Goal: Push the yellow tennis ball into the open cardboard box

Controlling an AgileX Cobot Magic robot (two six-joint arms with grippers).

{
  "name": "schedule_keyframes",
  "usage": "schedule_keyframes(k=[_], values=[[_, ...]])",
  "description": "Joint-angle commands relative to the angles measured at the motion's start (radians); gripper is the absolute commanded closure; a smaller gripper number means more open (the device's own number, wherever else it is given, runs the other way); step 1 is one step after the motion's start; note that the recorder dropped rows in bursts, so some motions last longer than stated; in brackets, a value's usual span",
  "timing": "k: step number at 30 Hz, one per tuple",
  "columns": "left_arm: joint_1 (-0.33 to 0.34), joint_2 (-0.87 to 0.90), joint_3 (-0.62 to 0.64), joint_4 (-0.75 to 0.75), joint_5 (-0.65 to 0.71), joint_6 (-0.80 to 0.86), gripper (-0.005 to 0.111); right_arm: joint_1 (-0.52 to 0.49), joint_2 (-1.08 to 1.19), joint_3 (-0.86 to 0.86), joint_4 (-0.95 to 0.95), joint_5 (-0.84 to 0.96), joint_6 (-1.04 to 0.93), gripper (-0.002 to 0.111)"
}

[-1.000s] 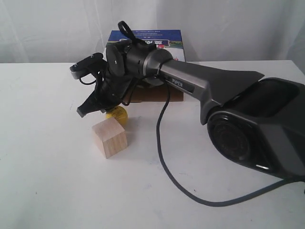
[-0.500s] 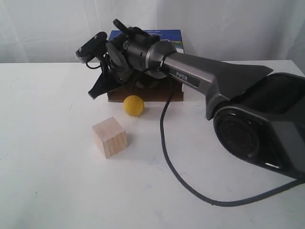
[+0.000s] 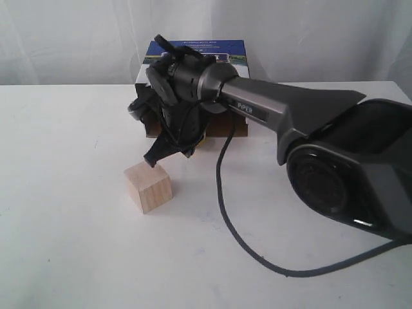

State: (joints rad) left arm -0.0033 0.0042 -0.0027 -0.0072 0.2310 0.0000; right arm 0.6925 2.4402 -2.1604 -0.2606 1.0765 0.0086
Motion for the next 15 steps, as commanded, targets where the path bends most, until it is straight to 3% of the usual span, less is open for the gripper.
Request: schedule_keyframes(k=[1, 6, 15], values=[[-0.001, -0.004, 0.003, -0.007, 0.001, 0.0, 0.107, -0.051, 0.068, 0.007, -0.007, -0.158, 0.001, 0.108], [-0.001, -0.004, 0.003, -0.007, 0.001, 0.0, 0.107, -0.099, 0.092, 0.005, -0.11, -0.335, 0.11, 0.108], [-0.001, -0.004, 0.003, -0.007, 0.001, 0.0, 0.107, -0.103, 0.011, -0.004, -0.134, -0.272, 0.121, 0.108]])
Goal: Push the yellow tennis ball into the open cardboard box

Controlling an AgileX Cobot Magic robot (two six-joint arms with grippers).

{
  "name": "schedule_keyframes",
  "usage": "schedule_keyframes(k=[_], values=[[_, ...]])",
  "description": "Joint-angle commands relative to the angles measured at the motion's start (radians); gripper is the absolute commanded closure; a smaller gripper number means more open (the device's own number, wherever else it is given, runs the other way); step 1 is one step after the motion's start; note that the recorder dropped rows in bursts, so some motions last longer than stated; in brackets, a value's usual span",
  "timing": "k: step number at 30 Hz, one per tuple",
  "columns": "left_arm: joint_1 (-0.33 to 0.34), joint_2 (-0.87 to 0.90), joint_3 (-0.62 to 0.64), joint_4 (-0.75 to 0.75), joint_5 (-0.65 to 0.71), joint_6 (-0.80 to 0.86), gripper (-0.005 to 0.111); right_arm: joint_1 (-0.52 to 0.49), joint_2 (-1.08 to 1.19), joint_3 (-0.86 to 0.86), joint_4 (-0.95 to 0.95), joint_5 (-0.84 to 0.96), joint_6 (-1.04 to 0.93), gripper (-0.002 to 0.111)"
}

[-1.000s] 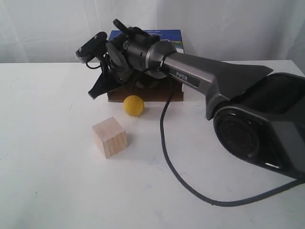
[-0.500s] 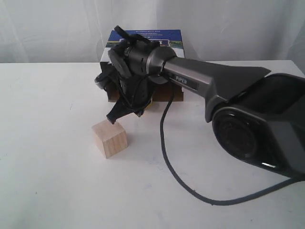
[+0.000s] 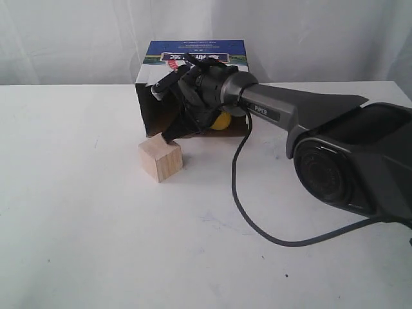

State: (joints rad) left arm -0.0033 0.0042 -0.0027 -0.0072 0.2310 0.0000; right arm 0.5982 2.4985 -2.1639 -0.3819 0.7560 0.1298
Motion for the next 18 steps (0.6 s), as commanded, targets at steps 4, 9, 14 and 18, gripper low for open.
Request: schedule_keyframes(k=[4, 9, 14, 18], values=[[-0.001, -0.004, 0.003, -0.007, 0.001, 0.0, 0.107, -0.009, -0.092, 0.002, -0.013, 0.109, -0.049, 0.108], [-0.001, -0.004, 0.003, -0.007, 0.001, 0.0, 0.107, -0.009, -0.116, 0.002, -0.017, 0.178, -0.082, 0.108], [-0.001, -0.004, 0.003, -0.007, 0.001, 0.0, 0.107, -0.009, -0.116, 0.002, 0.005, 0.282, -0.082, 0.108], [-0.001, -0.004, 0.003, -0.007, 0.001, 0.0, 0.107, -0.009, -0.116, 0.002, 0.029, 0.465, -0.082, 0.108]])
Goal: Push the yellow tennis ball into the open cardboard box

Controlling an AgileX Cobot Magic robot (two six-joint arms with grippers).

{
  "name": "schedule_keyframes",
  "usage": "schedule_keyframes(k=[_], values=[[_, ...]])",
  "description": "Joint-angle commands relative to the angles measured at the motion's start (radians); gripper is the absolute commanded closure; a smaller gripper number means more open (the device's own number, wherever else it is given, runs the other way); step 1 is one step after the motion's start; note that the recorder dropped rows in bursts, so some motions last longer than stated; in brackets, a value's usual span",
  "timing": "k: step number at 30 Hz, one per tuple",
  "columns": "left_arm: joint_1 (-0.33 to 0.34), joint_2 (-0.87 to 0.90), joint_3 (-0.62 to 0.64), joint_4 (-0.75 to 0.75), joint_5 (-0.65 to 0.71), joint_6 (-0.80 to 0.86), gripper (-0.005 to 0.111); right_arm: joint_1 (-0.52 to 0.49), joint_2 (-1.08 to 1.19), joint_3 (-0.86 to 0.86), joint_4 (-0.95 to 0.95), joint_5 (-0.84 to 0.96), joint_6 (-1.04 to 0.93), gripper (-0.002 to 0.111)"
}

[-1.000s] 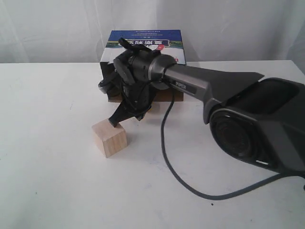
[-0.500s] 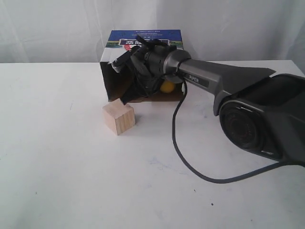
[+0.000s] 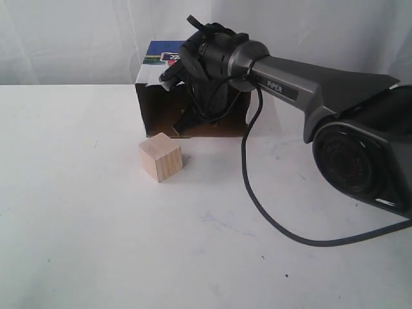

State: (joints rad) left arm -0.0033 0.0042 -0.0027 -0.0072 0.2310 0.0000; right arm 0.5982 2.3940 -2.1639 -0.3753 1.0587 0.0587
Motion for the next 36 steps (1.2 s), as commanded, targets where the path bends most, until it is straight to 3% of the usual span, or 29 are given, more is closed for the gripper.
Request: schedule_keyframes(k=[1, 8, 15, 22, 28, 32, 36], values=[[-0.001, -0.004, 0.003, -0.007, 0.001, 0.0, 0.107, -0.009, -0.012, 0.004, 0.023, 0.162, -0.011, 0.108], [-0.001, -0.004, 0.003, -0.007, 0.001, 0.0, 0.107, -0.009, -0.145, 0.089, 0.061, 0.162, 0.04, 0.108], [-0.001, -0.004, 0.003, -0.007, 0.001, 0.0, 0.107, -0.057, -0.318, 0.202, -0.189, 0.162, 0.009, 0.108], [-0.001, -0.004, 0.003, -0.007, 0.001, 0.0, 0.107, -0.277, -0.481, 0.41, -0.223, 0.162, 0.067, 0.108], [-0.001, -0.004, 0.003, -0.007, 0.001, 0.0, 0.107, -0.516, -0.644, 0.64, -0.024, 0.148, 0.123, 0.108], [-0.001, -0.004, 0.003, -0.007, 0.001, 0.0, 0.107, -0.61, -0.834, 0.842, 0.135, -0.164, 0.127, 0.108], [-0.001, -0.004, 0.003, -0.007, 0.001, 0.0, 0.107, -0.634, -1.094, 1.044, 0.136, -0.491, 0.127, 0.108]])
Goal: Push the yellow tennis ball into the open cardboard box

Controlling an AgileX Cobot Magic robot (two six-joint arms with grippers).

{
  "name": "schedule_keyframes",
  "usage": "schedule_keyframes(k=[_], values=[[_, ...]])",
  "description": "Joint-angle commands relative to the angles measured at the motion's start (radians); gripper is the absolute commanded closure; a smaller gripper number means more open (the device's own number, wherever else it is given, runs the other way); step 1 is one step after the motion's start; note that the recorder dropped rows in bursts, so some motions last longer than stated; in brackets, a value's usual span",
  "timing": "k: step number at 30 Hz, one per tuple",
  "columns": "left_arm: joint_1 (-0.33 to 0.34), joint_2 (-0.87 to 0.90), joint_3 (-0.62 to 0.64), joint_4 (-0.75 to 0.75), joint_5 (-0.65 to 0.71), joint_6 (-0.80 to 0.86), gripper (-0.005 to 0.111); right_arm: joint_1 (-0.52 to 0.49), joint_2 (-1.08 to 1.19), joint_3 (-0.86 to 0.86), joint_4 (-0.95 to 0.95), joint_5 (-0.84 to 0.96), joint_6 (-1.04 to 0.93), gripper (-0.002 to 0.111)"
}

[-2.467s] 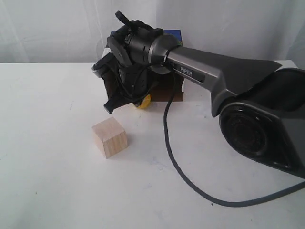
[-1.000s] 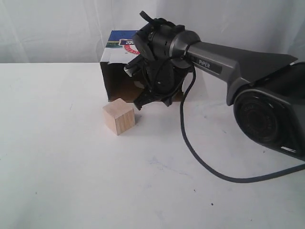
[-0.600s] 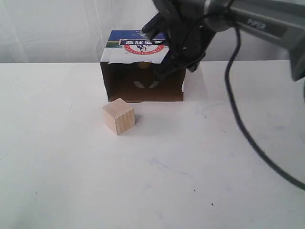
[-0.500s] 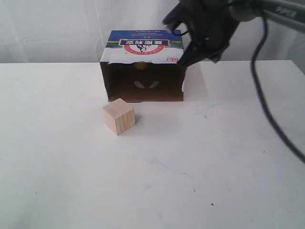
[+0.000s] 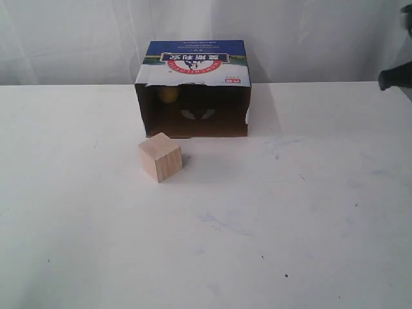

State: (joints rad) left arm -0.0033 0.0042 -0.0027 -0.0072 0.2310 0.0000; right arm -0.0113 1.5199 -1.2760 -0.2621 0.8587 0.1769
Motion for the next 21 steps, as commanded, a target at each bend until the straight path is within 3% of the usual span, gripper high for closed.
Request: schedule_keyframes(k=[1, 10, 21], values=[[-0.001, -0.004, 0.003, -0.007, 0.001, 0.0, 0.107, -0.024, -0.26, 0.183, 0.024, -0.305, 0.009, 0.108], [-0.001, -0.004, 0.003, -0.007, 0.001, 0.0, 0.107, 0.059, -0.53, 0.333, 0.065, -0.275, 0.0, 0.108], [-0.001, -0.004, 0.003, -0.007, 0.001, 0.0, 0.107, 0.103, -1.102, 0.346, 0.066, -0.182, -0.016, 0.108]])
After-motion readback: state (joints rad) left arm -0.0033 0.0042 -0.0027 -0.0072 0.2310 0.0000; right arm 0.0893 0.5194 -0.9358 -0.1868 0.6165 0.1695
